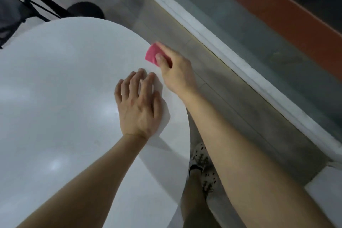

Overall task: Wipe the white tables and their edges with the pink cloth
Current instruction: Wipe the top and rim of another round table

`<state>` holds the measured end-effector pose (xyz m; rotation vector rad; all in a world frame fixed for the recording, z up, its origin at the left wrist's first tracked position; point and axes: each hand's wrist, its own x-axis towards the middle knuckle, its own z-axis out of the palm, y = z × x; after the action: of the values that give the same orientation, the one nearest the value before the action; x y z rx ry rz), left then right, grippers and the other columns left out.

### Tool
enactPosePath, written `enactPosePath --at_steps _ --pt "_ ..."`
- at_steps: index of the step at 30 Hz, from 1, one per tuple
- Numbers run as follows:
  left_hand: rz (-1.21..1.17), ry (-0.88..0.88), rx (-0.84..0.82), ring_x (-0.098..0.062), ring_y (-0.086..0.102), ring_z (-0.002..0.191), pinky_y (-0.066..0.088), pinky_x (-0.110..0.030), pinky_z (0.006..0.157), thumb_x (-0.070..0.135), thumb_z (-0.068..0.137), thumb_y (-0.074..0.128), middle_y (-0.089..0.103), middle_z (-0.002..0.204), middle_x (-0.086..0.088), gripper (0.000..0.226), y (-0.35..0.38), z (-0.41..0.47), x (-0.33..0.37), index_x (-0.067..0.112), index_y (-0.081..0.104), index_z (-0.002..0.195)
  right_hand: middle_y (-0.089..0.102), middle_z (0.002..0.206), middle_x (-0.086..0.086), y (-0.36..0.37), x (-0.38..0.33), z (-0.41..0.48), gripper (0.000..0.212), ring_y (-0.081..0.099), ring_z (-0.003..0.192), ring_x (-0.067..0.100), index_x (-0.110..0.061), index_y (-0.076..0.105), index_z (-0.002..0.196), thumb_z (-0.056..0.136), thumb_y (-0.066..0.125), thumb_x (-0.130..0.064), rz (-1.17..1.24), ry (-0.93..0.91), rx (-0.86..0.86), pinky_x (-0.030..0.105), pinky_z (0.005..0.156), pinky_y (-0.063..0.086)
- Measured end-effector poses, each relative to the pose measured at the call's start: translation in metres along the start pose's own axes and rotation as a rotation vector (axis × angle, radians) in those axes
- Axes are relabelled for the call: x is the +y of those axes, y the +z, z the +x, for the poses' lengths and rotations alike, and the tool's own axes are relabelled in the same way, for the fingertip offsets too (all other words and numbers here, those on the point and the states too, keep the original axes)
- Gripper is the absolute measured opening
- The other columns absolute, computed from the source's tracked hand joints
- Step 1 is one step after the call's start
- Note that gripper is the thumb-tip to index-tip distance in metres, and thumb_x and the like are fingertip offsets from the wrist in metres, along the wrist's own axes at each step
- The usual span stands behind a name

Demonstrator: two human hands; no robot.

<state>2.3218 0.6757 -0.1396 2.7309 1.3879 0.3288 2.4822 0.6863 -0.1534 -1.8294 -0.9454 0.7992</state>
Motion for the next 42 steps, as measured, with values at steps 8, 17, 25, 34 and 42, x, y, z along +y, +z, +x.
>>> enactPosePath --at_steps 8,17,25,34,42 --pt "-0.018 -0.019 0.021 -0.040 0.046 0.149 0.028 -0.060 0.124 0.031 0.103 0.049 0.053 0.158 -0.015 0.050 -0.003 0.000 0.001 0.012 0.060 0.148 0.064 0.111 0.003 -0.037 0.024 -0.030 0.041 0.060 0.098 0.018 -0.029 0.069 0.142 0.111 0.050 -0.049 -0.136 0.123 -0.132 0.030 0.082 0.043" --pt "-0.025 -0.013 0.006 -0.042 0.046 0.149 0.029 -0.064 0.123 0.029 0.103 0.053 0.053 0.159 -0.019 0.053 -0.003 -0.002 0.001 0.009 0.059 0.152 0.078 0.102 -0.007 -0.022 -0.014 -0.006 0.032 0.075 0.099 0.014 -0.035 0.069 0.103 0.096 0.064 -0.065 0.400 0.478 -0.011 0.046 0.099 0.061" --pt "-0.051 -0.038 0.004 -0.040 0.045 0.151 0.030 -0.065 0.123 0.030 0.103 0.049 0.052 0.160 -0.018 0.055 -0.002 -0.003 0.002 0.008 0.059 0.153 0.076 0.111 0.010 -0.013 -0.009 -0.021 0.056 0.070 0.106 0.032 -0.015 0.070 0.121 0.102 0.059 -0.066 0.043 0.484 -0.213 0.033 0.079 0.045" --pt "-0.165 -0.215 0.056 -0.033 0.059 0.133 0.039 -0.051 0.113 0.038 0.103 0.053 0.066 0.139 -0.007 0.043 -0.021 0.008 -0.010 0.009 0.070 0.130 0.069 0.123 0.008 -0.005 -0.035 0.042 0.051 0.066 0.109 0.032 -0.010 0.053 0.137 0.107 0.060 -0.050 -0.136 0.222 -0.383 0.031 0.079 0.041" --pt "0.002 -0.684 0.233 -0.028 0.050 0.136 0.038 -0.048 0.116 0.040 0.111 0.045 0.060 0.140 -0.003 0.037 -0.005 0.122 -0.100 0.019 0.059 0.138 0.062 0.136 0.019 0.053 -0.059 0.122 0.051 0.058 0.125 0.038 -0.001 0.054 0.138 0.106 0.065 -0.039 -0.283 -0.020 -0.464 0.041 0.094 0.040"
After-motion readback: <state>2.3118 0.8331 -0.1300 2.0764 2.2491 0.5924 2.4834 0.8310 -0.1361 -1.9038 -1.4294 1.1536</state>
